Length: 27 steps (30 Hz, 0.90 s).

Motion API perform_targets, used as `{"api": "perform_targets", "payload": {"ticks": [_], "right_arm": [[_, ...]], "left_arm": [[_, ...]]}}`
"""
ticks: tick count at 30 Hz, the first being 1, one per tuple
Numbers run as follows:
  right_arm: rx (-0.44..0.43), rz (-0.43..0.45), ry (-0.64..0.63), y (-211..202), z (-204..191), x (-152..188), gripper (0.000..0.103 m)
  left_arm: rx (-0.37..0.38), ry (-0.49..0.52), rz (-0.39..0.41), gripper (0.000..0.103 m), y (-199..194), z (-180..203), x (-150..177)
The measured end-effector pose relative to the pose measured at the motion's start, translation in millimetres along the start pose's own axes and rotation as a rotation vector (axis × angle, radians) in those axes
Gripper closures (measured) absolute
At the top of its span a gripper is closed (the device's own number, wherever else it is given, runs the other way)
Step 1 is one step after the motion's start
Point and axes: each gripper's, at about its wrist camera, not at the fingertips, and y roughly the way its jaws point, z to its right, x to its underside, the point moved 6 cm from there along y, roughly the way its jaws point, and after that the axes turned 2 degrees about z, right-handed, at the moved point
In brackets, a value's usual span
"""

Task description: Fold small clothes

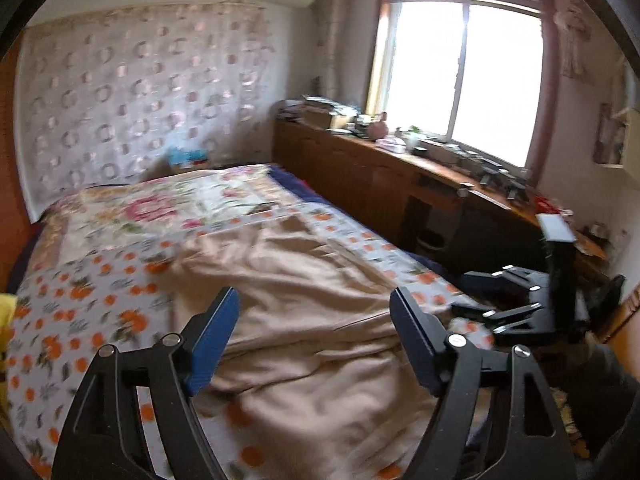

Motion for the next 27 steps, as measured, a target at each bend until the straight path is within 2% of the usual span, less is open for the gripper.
{"api": "perform_targets", "payload": {"ticks": [4, 12, 19, 27], "right_arm": [[-0.013, 0.007, -0.018, 2.6, -6.3, -3.8, 0.032], [-0.053, 0.022, -0.084, 14.7, -31.1, -19.5, 0.032], [-0.110, 0.013, -0.151, 38.4, -54.4, -41.1, 0.032], [-0.175, -0.011, -0.258, 68.4, -97.9, -67.1, 0.032]], "left_arm": [[-0.094, -0.026, -0.001, 0.025, -8.1, -31.4, 13.3], [-0.226, -0.078, -0.013, 0.025, -22.0, -83.6, 34.6], [-0.272, -0.100, -0.008, 0.025, -29.3, -108.1, 41.8], [-0.280, -0.113, 0.001, 0.025, -35.2, -117.5, 45.0]]}}
